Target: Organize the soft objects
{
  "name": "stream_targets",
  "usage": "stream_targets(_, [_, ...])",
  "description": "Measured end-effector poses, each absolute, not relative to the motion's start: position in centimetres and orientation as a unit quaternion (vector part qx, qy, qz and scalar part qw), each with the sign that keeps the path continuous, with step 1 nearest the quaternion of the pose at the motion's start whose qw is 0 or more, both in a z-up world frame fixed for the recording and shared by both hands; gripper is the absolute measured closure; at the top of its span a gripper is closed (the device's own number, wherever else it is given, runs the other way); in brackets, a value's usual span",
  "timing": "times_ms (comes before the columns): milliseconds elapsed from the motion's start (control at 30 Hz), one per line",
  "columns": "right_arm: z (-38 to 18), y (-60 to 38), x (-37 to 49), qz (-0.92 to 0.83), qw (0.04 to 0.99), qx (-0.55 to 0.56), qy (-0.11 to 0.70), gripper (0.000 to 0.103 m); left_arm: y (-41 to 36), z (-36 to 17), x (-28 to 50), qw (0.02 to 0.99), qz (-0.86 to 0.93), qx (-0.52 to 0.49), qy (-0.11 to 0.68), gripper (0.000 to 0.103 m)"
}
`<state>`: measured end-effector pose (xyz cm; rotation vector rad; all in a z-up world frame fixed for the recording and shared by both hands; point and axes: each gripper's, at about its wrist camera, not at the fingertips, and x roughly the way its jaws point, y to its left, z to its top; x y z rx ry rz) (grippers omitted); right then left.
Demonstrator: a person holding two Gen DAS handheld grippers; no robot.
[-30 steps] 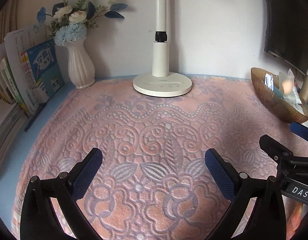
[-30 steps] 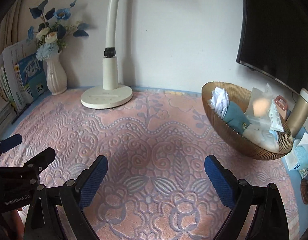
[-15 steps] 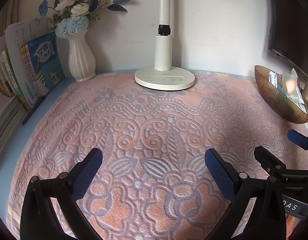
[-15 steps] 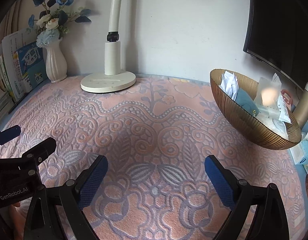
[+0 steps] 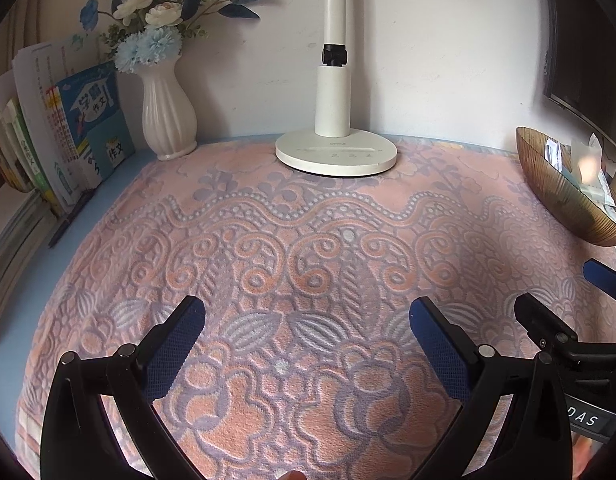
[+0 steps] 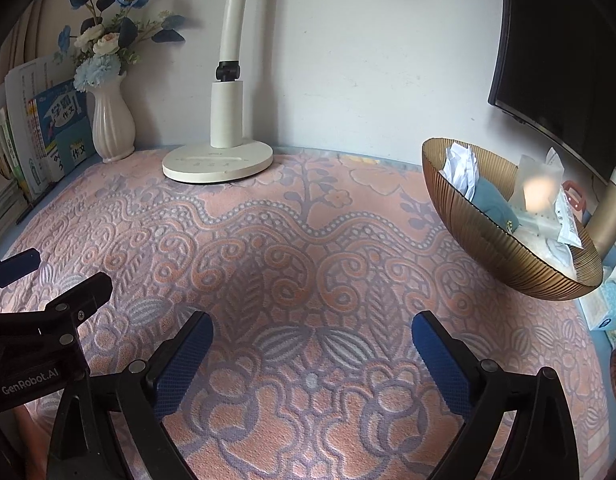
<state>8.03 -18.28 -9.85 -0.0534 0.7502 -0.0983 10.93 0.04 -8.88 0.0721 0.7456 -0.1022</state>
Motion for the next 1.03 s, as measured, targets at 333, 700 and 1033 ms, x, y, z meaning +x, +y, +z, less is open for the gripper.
stream_targets(333, [-9.98,-18.23,8.22,-0.048,0.928,-0.031,0.369,0.002,0.09,-8.93,10.96,0.928,-0.051,0.035,0.367,0.001])
stream_targets(700, [-9.97,-18.11,8.25,-0.049,0.927,-0.037,0.37,0.002,0.5,-9.25,11.49,0.924,-0.057,0.028,0.378,0.001])
stream_targets(1033, [-9.98,-18.1,8.28,-0.05,0.927,-0.037,0.37,0.002,0.45,-8.69,10.73,0.934,-0.056,0.035,0.352,0.001])
